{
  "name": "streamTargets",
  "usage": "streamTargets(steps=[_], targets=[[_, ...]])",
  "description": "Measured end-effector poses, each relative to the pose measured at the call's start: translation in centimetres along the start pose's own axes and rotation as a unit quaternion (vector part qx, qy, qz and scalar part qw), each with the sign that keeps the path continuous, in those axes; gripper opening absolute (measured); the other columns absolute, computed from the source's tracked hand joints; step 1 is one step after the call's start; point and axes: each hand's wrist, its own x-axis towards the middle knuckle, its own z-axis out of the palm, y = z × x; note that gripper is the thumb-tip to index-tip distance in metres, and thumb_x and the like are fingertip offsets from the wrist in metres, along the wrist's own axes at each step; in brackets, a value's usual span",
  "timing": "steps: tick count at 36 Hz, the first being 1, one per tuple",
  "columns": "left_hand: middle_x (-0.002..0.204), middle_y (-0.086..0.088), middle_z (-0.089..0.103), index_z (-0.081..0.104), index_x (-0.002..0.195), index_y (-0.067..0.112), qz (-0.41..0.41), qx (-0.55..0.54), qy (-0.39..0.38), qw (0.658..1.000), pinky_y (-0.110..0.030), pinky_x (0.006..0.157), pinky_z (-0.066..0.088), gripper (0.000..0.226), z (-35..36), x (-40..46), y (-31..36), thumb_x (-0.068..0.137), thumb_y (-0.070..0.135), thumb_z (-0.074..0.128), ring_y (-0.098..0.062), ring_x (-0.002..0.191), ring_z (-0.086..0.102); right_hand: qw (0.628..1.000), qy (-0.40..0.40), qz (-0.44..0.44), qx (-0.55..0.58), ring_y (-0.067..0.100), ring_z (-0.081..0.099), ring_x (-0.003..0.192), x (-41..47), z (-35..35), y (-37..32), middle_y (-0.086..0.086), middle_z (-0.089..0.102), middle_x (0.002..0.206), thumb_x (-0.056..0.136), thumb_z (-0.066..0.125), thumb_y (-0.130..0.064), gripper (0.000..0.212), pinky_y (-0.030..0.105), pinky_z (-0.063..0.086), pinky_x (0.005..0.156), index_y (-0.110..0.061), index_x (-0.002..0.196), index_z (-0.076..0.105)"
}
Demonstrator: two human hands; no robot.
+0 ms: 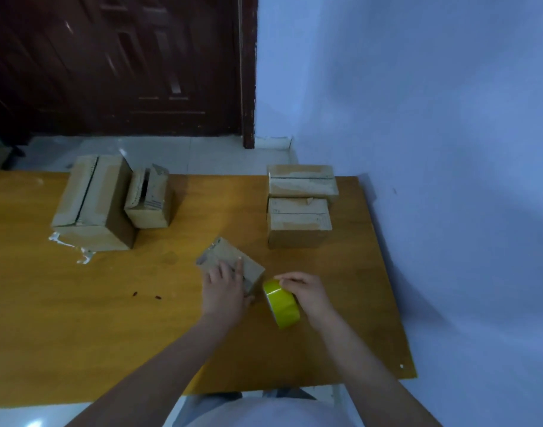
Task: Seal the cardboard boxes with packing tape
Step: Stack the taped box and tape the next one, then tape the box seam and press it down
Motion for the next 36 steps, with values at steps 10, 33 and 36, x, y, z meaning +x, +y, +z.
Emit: streamTargets(steps=[10,33,36], targets=[[0.128,-0.005,0.044,0.046,0.129,0.018,0.092,-0.120,0.021,0.988,-0.039,0.100,0.031,0.071,-4.7,0.1,-2.3,0.087,0.068,0.018,-0.026,0.124,0.037,0.999,0.027,-0.009,-0.033,0.014,0.062,0.071,-0.5,-0.4,-4.3,0.000,0.070,0.077,0.084,0.064,-0.007,0.024,0.024,0.047,0.062,-0.025,0.072,0.074],[0.077,-0.016,0.064,0.053,0.053,0.009,0.188,-0.546,-0.206,0.790,-0.031,0.060,0.048,0.039,-7.8,8.7,-3.2,0.092,0.006,0.056,-0.017,0.054,0.051,0.987,0.093,-0.066,0.117,0.031,0.062,0.105,-7.8,6.3,-4.0,0.020,0.065,0.113,0.088,0.058,-0.027,0.036,0.042,0.048,0.093,-0.003,0.114,0.063],[0.057,-0.006,0.057,0.052,0.052,0.006,0.244,-0.473,-0.199,0.823,-0.022,0.048,0.046,0.042,-7.6,8.7,-2.5,0.093,0.008,0.057,-0.014,0.055,0.055,0.980,0.150,-0.045,0.126,0.035,0.064,0.098,-8.4,7.3,-4.0,0.024,0.067,0.105,0.086,0.059,-0.031,0.043,0.044,0.050,0.090,0.005,0.109,0.062]])
